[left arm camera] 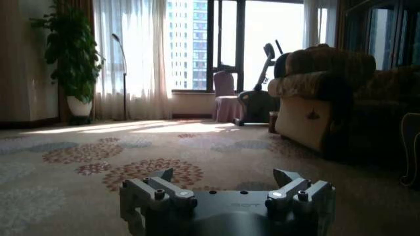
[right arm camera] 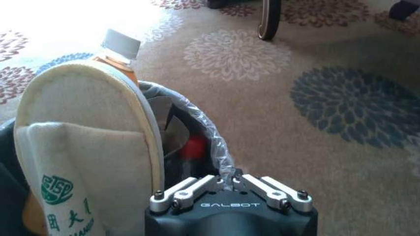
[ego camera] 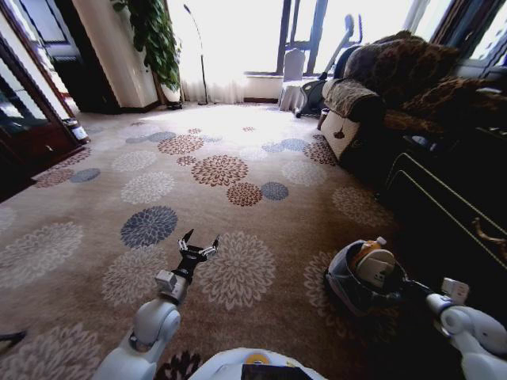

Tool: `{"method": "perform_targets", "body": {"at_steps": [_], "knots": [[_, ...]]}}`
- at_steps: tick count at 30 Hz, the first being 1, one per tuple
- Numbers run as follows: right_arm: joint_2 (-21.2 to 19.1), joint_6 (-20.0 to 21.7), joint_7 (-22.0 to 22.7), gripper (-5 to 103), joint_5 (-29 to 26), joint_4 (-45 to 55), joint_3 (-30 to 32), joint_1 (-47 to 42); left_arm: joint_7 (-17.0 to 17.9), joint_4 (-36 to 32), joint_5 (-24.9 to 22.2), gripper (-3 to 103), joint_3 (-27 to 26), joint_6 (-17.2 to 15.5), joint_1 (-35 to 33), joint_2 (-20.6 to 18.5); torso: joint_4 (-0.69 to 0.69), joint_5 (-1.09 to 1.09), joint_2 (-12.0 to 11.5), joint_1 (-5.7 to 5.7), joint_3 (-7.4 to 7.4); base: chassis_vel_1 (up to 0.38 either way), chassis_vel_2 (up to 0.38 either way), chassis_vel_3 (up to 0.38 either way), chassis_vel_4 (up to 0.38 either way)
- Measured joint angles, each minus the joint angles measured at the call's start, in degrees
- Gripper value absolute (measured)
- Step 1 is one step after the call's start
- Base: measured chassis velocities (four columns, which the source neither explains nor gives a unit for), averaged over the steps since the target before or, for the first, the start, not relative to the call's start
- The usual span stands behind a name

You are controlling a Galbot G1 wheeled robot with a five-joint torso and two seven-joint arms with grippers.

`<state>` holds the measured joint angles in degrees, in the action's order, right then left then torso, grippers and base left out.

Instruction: Pick up the trash from the ground and place it into the trash bin.

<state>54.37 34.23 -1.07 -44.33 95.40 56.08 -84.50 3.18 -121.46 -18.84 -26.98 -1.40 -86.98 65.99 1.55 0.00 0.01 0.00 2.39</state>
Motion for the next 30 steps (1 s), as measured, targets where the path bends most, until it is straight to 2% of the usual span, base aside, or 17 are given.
{"method": "perform_targets", "body": {"at_steps": [13,25,26,27,28,30], "knots": [[-1.7,1.3,0.0,0,1.6,-1.5,0.9,-0.3,-0.4,0.1,-0.8,100,-0.4,0.6,0.0,0.0,-0.02,-0.01,0.0,0.00,0.00,0.000,0.000,0.000,0.000],[0.1,2.3,0.0,-2,3.1,-2.6,-0.2,1.4,-0.6,-0.1,-1.1,100,-1.2,1.1,-0.1,0.3,0.00,0.00,0.0,0.00,0.00,0.000,0.000,0.000,0.000],[0.1,3.0,0.0,3,3.7,-2.6,-0.1,1.4,-0.6,-0.1,-1.1,100,-1.4,1.2,-0.1,0.2,-0.01,-0.03,0.0,0.00,0.00,0.000,0.000,0.000,0.000],[0.1,3.0,0.0,3,3.7,-2.6,-0.1,1.4,-0.6,-0.1,-1.1,100,-1.4,1.2,-0.1,0.2,-0.01,-0.03,0.0,0.00,0.00,0.000,0.000,0.000,0.000],[0.1,3.5,0.0,8,3.9,-2.6,0.2,1.4,-0.6,-0.1,-1.2,100,-1.5,1.4,-0.2,0.2,-0.01,-0.08,0.0,0.00,-0.01,0.000,0.000,0.000,0.000],[0.1,3.8,0.0,19,4.1,-2.5,0.3,1.4,-0.6,-0.1,-1.4,100,-1.6,1.6,-0.1,0.3,-0.02,-0.05,0.0,0.00,-0.01,0.000,0.000,0.000,0.000]]}}
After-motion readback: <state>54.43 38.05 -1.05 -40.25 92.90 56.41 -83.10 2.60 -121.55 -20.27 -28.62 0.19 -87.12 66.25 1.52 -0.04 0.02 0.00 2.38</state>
